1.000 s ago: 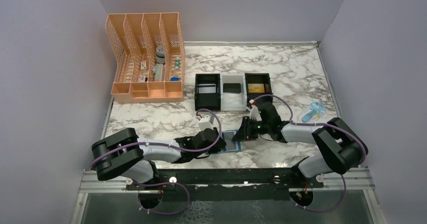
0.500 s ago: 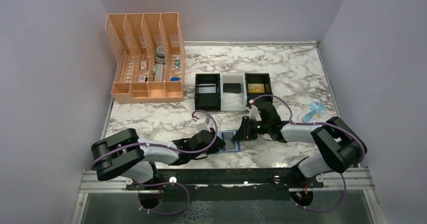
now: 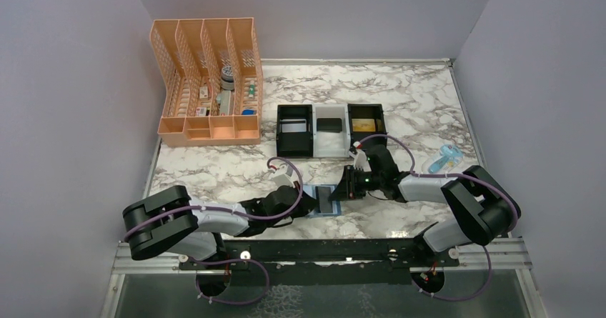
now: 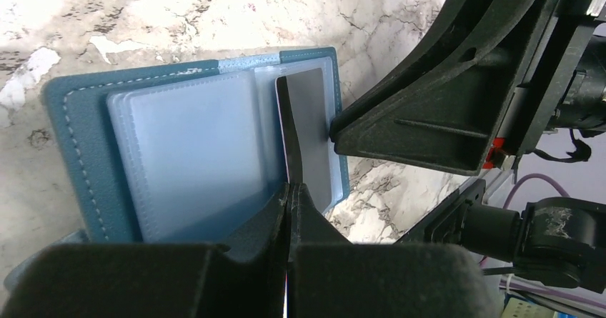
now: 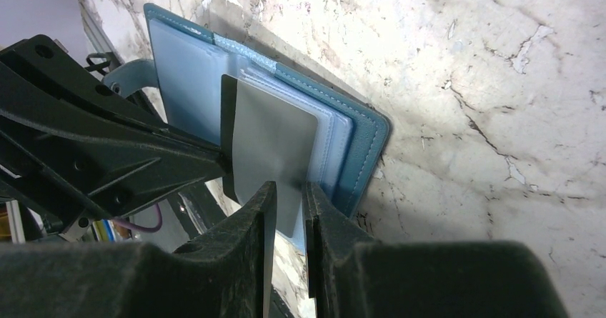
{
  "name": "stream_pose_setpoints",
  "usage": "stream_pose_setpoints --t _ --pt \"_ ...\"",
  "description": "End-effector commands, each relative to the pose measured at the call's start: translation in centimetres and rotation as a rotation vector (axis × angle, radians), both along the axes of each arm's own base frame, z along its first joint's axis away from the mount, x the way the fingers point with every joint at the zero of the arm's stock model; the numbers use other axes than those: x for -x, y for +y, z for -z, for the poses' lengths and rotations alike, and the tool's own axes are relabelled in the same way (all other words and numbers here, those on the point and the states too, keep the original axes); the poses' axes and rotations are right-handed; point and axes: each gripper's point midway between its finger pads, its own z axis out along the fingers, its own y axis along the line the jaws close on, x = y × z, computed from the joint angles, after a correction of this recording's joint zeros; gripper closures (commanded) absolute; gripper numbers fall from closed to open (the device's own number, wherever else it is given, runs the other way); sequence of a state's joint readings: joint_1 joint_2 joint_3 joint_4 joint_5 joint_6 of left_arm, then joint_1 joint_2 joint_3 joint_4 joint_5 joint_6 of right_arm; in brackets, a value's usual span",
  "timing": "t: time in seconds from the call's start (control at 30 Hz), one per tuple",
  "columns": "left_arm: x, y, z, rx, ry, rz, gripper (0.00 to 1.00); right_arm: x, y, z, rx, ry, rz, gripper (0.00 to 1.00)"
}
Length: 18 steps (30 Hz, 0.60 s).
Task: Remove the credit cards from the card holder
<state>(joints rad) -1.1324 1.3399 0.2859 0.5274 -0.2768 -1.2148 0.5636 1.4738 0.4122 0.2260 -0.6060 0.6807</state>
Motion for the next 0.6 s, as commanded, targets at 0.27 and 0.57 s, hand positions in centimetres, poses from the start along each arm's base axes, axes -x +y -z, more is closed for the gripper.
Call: stream_pose_setpoints --t 0.27,0.57 --pt "-0.3 1.1 -0.7 0.053 -0.008 -0.047 1.0 1.2 -1.8 2.7 0.132 0.064 0.019 0.78" --pt "-0.2 0.5 -0.6 0.041 -0.008 -0.022 1.0 -0.3 -0.4 -1.9 0.061 -0.08 -0.068 0.74"
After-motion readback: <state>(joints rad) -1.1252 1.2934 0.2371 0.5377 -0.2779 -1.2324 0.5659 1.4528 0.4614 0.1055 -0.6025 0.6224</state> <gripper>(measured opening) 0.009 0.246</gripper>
